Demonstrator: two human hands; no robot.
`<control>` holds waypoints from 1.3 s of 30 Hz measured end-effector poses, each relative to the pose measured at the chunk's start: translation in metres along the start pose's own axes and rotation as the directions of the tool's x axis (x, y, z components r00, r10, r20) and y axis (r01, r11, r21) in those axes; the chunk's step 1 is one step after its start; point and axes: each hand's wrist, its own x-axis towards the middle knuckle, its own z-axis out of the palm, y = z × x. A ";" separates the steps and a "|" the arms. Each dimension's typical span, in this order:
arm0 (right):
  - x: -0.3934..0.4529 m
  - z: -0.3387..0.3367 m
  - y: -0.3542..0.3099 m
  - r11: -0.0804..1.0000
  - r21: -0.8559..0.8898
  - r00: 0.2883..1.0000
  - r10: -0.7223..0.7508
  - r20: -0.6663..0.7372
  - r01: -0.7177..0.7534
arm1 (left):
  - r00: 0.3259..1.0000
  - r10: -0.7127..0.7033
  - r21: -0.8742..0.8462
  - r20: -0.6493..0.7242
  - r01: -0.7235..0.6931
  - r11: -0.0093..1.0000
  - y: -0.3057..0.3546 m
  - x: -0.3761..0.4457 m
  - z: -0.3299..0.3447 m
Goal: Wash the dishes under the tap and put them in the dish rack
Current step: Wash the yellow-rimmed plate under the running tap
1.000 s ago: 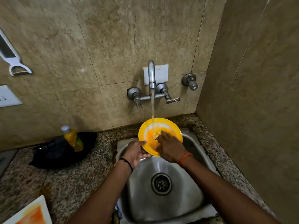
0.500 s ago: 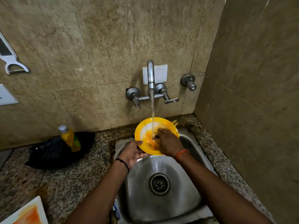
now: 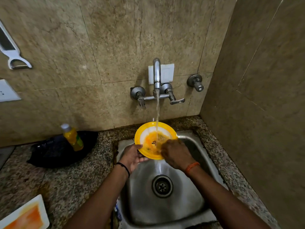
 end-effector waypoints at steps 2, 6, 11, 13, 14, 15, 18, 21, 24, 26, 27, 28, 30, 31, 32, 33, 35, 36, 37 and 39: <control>-0.003 0.005 0.000 0.998 -0.066 1.000 0.018 0.002 -0.018 | 1.000 -0.002 0.009 0.003 0.002 1.000 0.000 0.000 0.001; -0.004 0.006 -0.018 0.900 0.433 0.988 -0.109 0.106 0.053 | 1.000 -0.003 0.043 0.015 0.002 0.999 -0.002 -0.001 0.007; 0.021 0.001 -0.004 0.965 0.163 0.978 0.202 0.048 -0.207 | 0.998 -0.028 0.085 0.063 0.022 0.996 -0.006 -0.004 0.018; 0.033 0.001 -0.013 0.844 0.483 0.967 0.151 0.205 -0.234 | 0.997 -0.034 0.108 0.068 0.027 0.994 -0.006 -0.005 0.021; 0.036 -0.002 -0.015 0.670 0.670 0.941 0.143 0.307 -0.320 | 0.997 -0.034 0.114 0.069 0.026 0.993 -0.006 -0.005 0.020; 0.039 -0.007 -0.014 0.450 0.783 0.902 0.170 0.397 -0.430 | 0.997 -0.031 0.115 0.071 0.022 0.993 -0.005 -0.004 0.019; 0.055 -0.012 0.001 -0.024 0.877 0.809 0.375 0.452 -0.479 | 0.998 -0.024 0.099 0.059 0.018 0.995 -0.003 -0.004 0.015; 0.058 -0.009 -0.001 -0.176 0.882 0.807 0.357 0.471 -0.437 | 0.999 -0.022 0.070 0.050 0.018 0.997 0.000 -0.001 0.012; 0.052 -0.006 -0.004 -0.208 0.835 0.810 0.213 0.546 -0.509 | 0.998 -0.013 0.104 0.056 0.007 0.995 0.001 -0.001 0.011; 0.056 -0.008 -0.004 -0.261 0.859 0.809 0.300 0.506 -0.441 | 0.998 -0.009 0.094 0.059 0.003 0.996 -0.001 -0.001 0.010; 0.058 -0.007 -0.004 -0.267 0.881 0.804 0.368 0.467 -0.390 | 0.998 -0.004 0.084 0.058 -0.001 0.996 -0.002 -0.001 0.010; 0.058 -0.006 -0.005 -0.272 0.886 0.805 0.378 0.457 -0.375 | 0.998 -0.001 0.075 0.057 -0.004 0.997 -0.002 0.000 0.010; 0.055 -0.002 -0.009 -0.266 0.846 0.816 0.245 0.524 -0.463 | 0.998 0.007 0.086 0.058 -0.012 0.996 -0.001 0.002 0.009; 0.052 -0.002 -0.008 -0.227 0.831 0.809 0.207 0.551 -0.508 | 0.998 0.009 0.098 0.059 -0.015 0.995 0.000 0.003 0.010; 0.052 -0.003 -0.006 -0.207 0.824 0.802 0.200 0.563 -0.528 | 0.998 0.009 0.103 0.060 -0.015 0.995 0.001 0.002 0.010; 0.055 -0.006 -0.004 -0.192 0.840 0.802 0.251 0.542 -0.508 | 0.998 0.009 0.095 0.058 -0.014 0.995 0.001 0.001 0.011; 0.059 -0.007 -0.001 -0.130 0.903 0.808 0.407 0.426 -0.410 | 0.999 0.007 0.069 0.049 -0.010 0.998 0.001 0.002 0.013; 0.059 -0.007 -0.002 -0.087 0.911 0.822 0.401 0.403 -0.404 | 0.999 0.008 0.062 0.050 -0.012 0.998 0.002 0.003 0.014; 0.057 -0.008 -0.005 -0.080 0.903 0.847 0.320 0.423 -0.421 | 0.998 0.013 0.067 0.057 -0.017 0.998 0.002 0.003 0.015; 0.053 -0.005 -0.009 -0.123 0.868 0.848 0.183 0.497 -0.482 | 0.997 0.023 0.096 0.073 -0.030 0.995 0.002 0.002 0.017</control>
